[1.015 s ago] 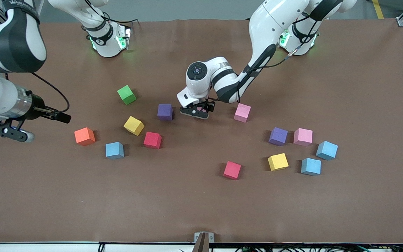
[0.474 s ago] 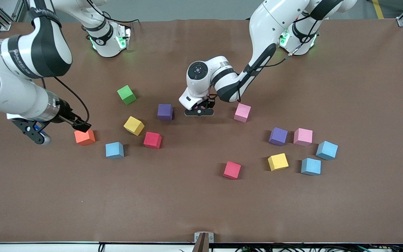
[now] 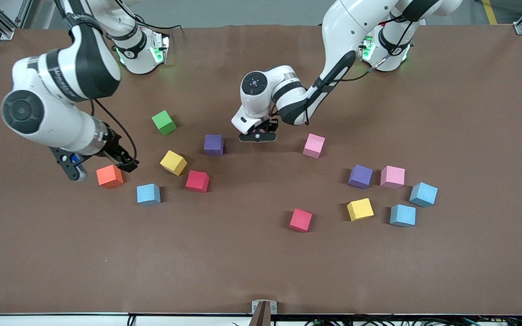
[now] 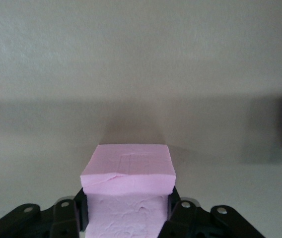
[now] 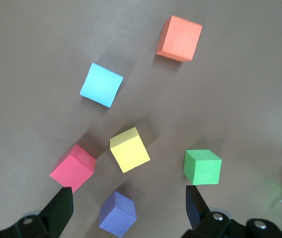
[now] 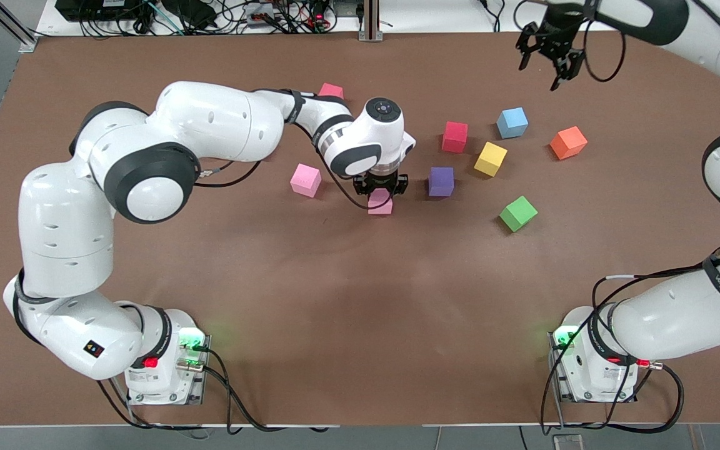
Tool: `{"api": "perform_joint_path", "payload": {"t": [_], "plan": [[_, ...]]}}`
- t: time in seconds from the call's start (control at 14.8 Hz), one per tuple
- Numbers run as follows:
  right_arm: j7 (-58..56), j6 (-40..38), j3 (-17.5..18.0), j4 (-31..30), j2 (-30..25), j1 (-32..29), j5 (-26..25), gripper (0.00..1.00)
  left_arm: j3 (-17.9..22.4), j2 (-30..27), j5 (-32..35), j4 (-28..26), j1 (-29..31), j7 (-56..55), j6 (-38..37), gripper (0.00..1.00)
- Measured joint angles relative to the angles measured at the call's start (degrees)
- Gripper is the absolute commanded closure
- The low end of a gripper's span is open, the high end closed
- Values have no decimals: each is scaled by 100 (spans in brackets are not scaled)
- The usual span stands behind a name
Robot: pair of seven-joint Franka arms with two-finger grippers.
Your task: Arrange 11 blocks into digit 3
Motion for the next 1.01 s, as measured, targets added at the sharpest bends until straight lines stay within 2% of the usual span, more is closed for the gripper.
{"api": "perform_joint_path", "payload": {"t": [0.34,0.41,0.47,0.54,0.81,1.01], "plan": [[287,498,-2,-555,-14,69,0,0,-29,-36,45,-67,0,23,3,56],[386,544,-2,-614,-20,125,0,0,-29,-37,45,-67,0,23,4,50],[460,557,-1,-652,-22,182,0,0,-29,-37,45,-67,0,23,4,20],[531,573,0,-697,-26,229,0,0,-29,-38,46,-67,0,24,5,0],[1049,893,1,-901,-29,347,0,0,-29,-99,46,-70,17,24,12,0],[1481,1012,3,-953,-29,477,0,0,-32,-398,45,-68,89,77,-40,0]]}}
